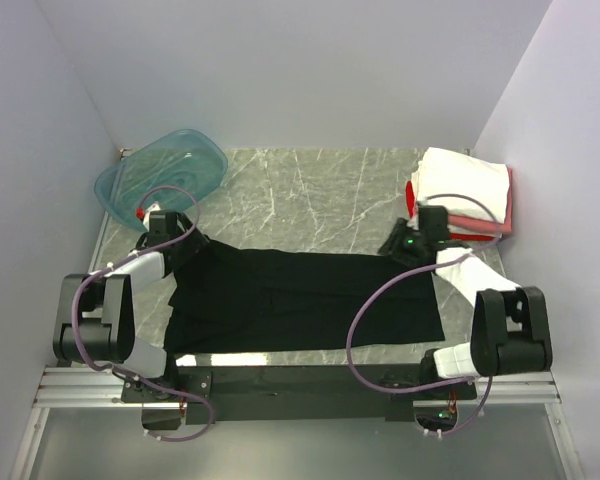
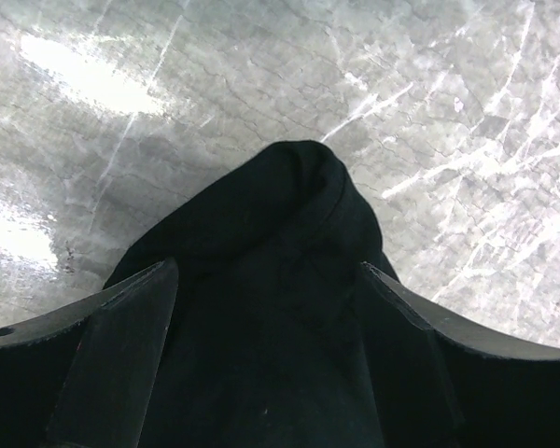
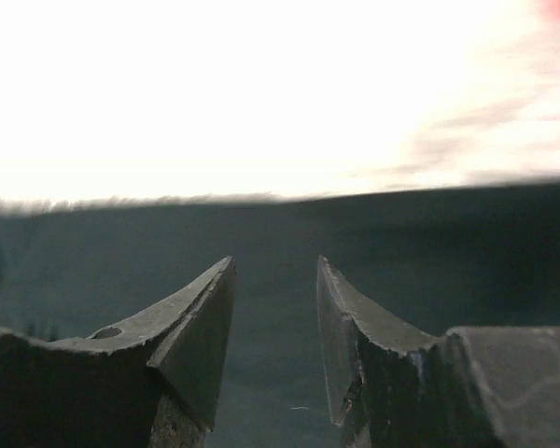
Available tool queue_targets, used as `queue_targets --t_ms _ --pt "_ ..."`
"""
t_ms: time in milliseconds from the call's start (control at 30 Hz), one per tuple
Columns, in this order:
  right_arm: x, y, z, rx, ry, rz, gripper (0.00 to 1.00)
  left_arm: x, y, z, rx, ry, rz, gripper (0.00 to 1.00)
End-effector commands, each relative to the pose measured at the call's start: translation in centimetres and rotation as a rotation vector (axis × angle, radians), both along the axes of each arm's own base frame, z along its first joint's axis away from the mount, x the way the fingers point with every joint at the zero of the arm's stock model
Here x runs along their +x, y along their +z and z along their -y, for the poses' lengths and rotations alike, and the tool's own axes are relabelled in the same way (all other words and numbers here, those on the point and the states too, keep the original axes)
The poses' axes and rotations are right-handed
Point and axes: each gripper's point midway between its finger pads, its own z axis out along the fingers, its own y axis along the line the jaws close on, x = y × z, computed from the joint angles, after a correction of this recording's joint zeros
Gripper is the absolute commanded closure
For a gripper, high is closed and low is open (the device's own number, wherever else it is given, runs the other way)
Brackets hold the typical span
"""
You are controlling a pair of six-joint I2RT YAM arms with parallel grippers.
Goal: Fold and stack the t-shirts
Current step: Fold the tshirt
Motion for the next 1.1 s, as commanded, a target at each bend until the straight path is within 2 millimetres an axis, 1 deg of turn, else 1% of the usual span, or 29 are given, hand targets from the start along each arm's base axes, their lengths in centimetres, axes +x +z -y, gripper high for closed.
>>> queue_targets --t_ms 0,33,67,100,133,200,233,267,433,467,700,733,767,900,1067 --pt "-0.1 0.6 7.5 -0.148 -0.240 -0.010 0.52 1.1 0.9 -1.2 0.054 0.026 0.025 0.17" --pt "-0.1 1.0 8.9 -0.173 -0.284 0.000 0.52 1.3 1.2 -1.4 0.063 0.035 0.033 0.17" --pt "-0.4 0.9 10.2 -0.194 -0.323 -0.011 0.51 1.2 1.2 -1.6 0.071 0.041 0.034 0.17" --pt "-0.6 0.9 12.4 -0.220 -0.396 -0.019 0.49 1.3 1.5 -2.0 0.087 0.052 0.039 0.17" --pt "-0.7 0.9 13.3 -0.218 -0.429 -0.024 0.49 1.4 1.6 -2.1 0.092 0.055 0.041 0.17" --pt "-0.7 0.8 14.4 -0.208 -0.470 -0.022 0.49 1.7 2.1 -2.3 0.107 0.059 0.049 0.17" --pt "-0.9 0.5 15.4 -0.212 -0.501 -0.036 0.49 1.7 2.0 -2.6 0.118 0.067 0.040 0.18" --pt "-0.9 0.3 15.6 -0.214 -0.507 -0.049 0.49 2.0 2.1 -2.6 0.120 0.069 0.042 0.18" --pt "-0.9 -0.7 15.9 -0.212 -0.518 -0.074 0.49 2.1 2.1 -3.1 0.140 0.081 0.039 0.18" --pt "-0.8 -0.7 16.3 -0.226 -0.529 -0.077 0.49 2.1 2.0 -3.0 0.142 0.081 0.036 0.18" --pt "0.2 -1.2 16.4 -0.217 -0.519 -0.084 0.49 2.1 1.8 -3.4 0.158 0.092 0.003 0.19" --pt "0.3 -1.3 16.4 -0.217 -0.518 -0.088 0.49 2.0 1.5 -3.4 0.158 0.089 -0.009 0.19" --pt "0.4 -1.4 15.9 -0.198 -0.501 -0.088 0.50 2.1 1.3 -3.3 0.155 0.087 -0.017 0.19" --pt "0.3 -2.3 15.7 -0.189 -0.491 -0.104 0.50 2.5 1.1 -3.1 0.147 0.075 -0.025 0.21" --pt "0.3 -2.7 15.5 -0.182 -0.481 -0.105 0.51 3.1 0.8 -3.0 0.144 0.070 -0.038 0.23"
